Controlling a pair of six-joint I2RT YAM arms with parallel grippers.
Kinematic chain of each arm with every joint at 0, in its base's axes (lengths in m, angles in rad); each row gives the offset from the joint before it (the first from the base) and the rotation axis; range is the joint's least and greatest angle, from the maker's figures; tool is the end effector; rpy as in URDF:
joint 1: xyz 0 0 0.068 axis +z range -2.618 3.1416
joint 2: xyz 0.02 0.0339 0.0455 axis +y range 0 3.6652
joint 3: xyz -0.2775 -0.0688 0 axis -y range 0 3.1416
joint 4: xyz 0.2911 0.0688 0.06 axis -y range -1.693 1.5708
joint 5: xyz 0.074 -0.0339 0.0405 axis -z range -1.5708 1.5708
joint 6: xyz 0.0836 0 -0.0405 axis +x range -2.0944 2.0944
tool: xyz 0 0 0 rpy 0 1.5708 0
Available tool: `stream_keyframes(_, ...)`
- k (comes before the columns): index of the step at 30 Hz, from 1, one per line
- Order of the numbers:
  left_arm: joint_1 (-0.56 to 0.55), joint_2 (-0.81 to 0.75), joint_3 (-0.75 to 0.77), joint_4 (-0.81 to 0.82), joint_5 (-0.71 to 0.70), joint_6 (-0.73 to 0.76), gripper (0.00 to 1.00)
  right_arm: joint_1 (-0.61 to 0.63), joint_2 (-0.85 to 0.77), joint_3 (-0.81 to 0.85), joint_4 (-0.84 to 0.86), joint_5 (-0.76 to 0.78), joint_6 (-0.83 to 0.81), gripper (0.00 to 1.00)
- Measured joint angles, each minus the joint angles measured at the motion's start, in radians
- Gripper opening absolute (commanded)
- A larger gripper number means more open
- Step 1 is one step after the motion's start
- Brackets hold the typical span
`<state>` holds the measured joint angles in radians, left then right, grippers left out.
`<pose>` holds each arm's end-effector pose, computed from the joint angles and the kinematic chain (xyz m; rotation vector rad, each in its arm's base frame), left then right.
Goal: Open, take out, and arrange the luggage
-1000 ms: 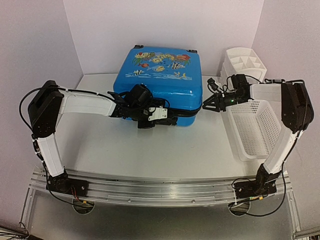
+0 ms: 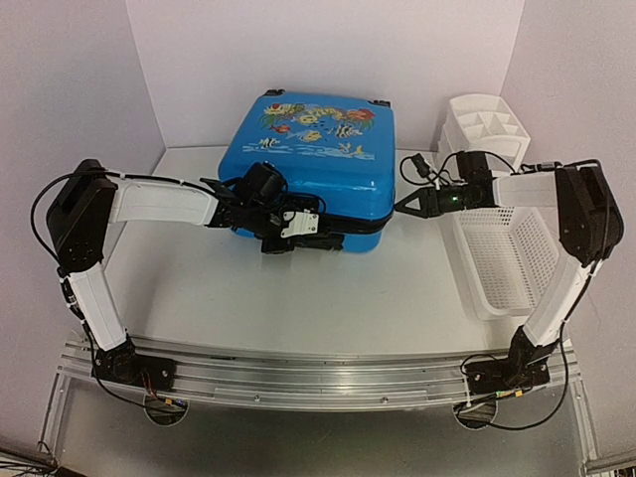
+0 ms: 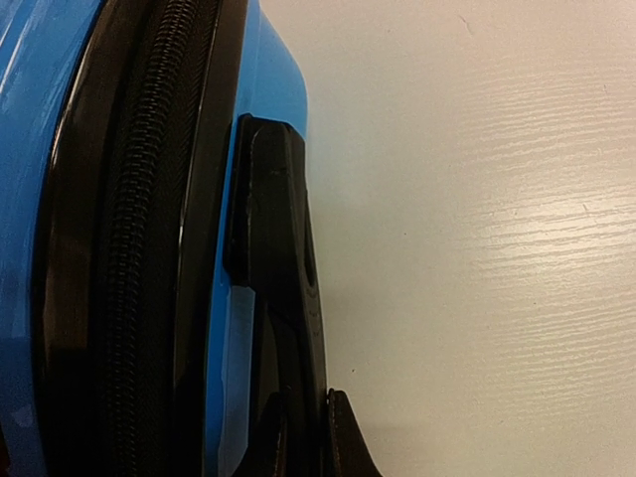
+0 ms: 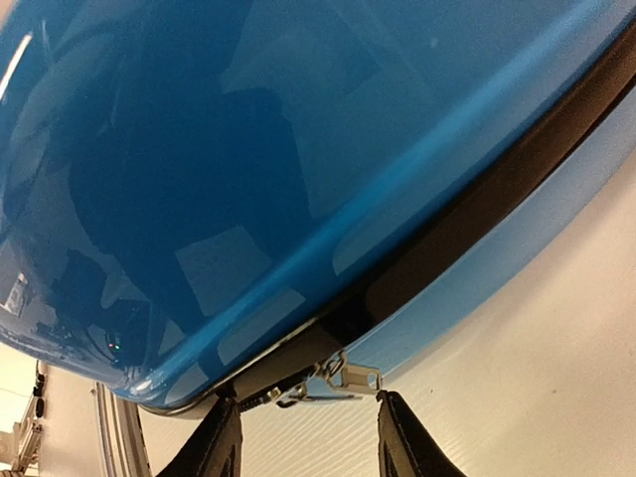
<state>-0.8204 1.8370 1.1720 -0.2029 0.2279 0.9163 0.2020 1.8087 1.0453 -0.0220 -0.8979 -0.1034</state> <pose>0.2996 -0.3490 0.1302 1.9127 1.4860 -0.2341 0.4046 0.1496 0.1361 -0.7625 2.0911 1.0948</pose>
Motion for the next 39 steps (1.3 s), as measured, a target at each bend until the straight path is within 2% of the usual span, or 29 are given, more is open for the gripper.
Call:
stream_keyframes(4,0.009,-0.007,-0.006,-0.008,0.017,0.008,0.0,0.0,0.023,0.0,0.094,-0.025,0.046,0.34)
stream_keyframes(12,0.015,-0.007,-0.006,-0.01,0.031,0.01,0.0,0.0,0.028,-0.049,0.194,-0.048,0.079,0.35)
stream_keyframes(22,0.015,-0.007,-0.006,-0.01,0.033,0.01,0.0,0.013,0.024,-0.086,0.207,-0.047,0.086,0.35)
stream_keyframes(30,0.015,-0.007,-0.006,-0.009,0.033,0.009,0.0,0.013,0.058,-0.092,0.259,-0.084,0.124,0.44)
stream_keyframes(39,0.015,-0.007,-0.006,-0.009,0.034,0.01,0.0,0.017,0.086,-0.12,0.389,-0.135,0.185,0.28)
